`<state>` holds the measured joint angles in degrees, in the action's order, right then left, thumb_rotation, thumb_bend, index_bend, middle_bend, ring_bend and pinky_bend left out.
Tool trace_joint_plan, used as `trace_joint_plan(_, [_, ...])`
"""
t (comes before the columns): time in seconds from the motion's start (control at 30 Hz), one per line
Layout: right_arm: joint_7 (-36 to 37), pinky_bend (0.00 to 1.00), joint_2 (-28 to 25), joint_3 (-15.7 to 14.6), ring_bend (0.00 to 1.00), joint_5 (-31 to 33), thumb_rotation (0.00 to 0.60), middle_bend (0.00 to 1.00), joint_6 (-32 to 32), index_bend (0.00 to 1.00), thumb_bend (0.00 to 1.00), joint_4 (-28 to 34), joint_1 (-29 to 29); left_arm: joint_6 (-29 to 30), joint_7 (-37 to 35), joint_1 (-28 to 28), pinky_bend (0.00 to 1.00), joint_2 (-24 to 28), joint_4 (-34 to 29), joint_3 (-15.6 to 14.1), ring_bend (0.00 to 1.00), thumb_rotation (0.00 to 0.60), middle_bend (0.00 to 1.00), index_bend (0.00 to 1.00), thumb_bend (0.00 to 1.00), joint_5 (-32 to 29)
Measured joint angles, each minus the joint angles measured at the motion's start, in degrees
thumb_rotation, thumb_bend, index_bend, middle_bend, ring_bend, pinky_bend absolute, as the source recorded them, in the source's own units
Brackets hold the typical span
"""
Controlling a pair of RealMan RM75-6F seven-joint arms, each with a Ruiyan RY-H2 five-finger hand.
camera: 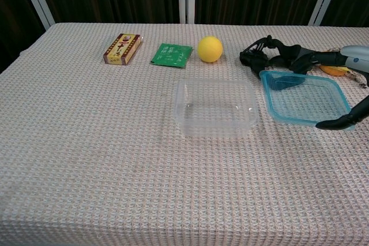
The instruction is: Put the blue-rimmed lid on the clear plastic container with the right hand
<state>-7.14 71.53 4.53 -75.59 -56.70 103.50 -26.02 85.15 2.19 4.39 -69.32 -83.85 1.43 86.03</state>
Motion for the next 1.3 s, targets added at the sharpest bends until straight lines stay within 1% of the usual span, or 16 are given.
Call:
trace_joint_plan(0.13, [-4.49, 0.00, 0.56, 1.44, 0.02, 4.52, 0.600, 0.41, 1.25, 0.16, 0.14, 2.88, -2.17, 0.32, -0.17, -0.16, 0.00, 0.16, 0.03, -0.17, 0.02, 0.600, 0.14, 0.14, 0.00, 0.27])
trace_joint_plan(0.27, [-10.27, 0.00, 3.02, 3.03, 0.02, 11.78, 0.600, 0.40, 2.30, 0.16, 0.15, 4.76, -5.34, 0.76, -0.44, -0.30, 0.00, 0.26, 0.05, -0.19, 0.02, 0.600, 0.14, 0.14, 0.00, 0.57])
trace_joint_plan(0.37, [-15.09, 0.00, 5.90, 4.13, 0.02, 18.18, 0.600, 0.40, 2.32, 0.16, 0.15, 5.73, -8.14, 0.80, -0.67, -0.31, 0.00, 0.16, 0.34, -0.24, 0.02, 0.600, 0.14, 0.14, 0.00, 0.69])
trace_joint_plan(0.5, [-21.55, 0.00, 11.28, 5.60, 0.02, 26.72, 0.600, 0.40, 0.81, 0.16, 0.15, 6.33, -12.46, 0.76, -1.39, -0.37, 0.00, -0.02, 0.96, -0.30, 0.02, 0.600, 0.14, 0.14, 0.00, 0.71])
trace_joint_plan(0.7, [-28.58, 0.00, 17.04, 7.01, 0.02, 34.84, 0.600, 0.40, -2.61, 0.16, 0.15, 6.11, -18.30, 1.16, -2.33, -0.65, 0.00, -0.38, 2.27, -0.29, 0.02, 0.600, 0.14, 0.14, 0.00, 0.68])
trace_joint_plan(0.9, [-32.43, 0.00, 20.76, 7.14, 0.02, 38.04, 0.600, 0.40, -6.93, 0.16, 0.15, 4.96, -20.82, 1.32, -3.75, -0.93, 0.00, -1.02, 3.66, -0.41, 0.02, 0.600, 0.14, 0.14, 0.00, 0.69])
trace_joint_plan(1.0, [-33.48, 0.00, 21.67, 6.79, 0.02, 39.02, 0.600, 0.40, -8.67, 0.16, 0.15, 4.59, -21.32, 1.35, -4.41, -1.00, 0.00, -1.25, 4.26, -0.46, 0.02, 0.600, 0.14, 0.14, 0.00, 0.75])
trace_joint_plan(1.13, [-33.58, 0.00, 21.91, 6.18, 0.02, 39.96, 0.600, 0.40, -9.54, 0.16, 0.15, 4.53, -21.47, 1.35, -4.91, -0.91, 0.00, -1.42, 4.73, -0.43, 0.02, 0.600, 0.14, 0.14, 0.00, 0.99])
trace_joint_plan(1.3, [-32.66, 0.00, 21.69, 5.58, 0.02, 39.49, 0.600, 0.40, -9.57, 0.16, 0.15, 4.46, -21.26, 1.39, -5.07, -0.87, 0.00, -1.61, 4.97, -0.41, 0.02, 0.600, 0.14, 0.14, 0.00, 1.09])
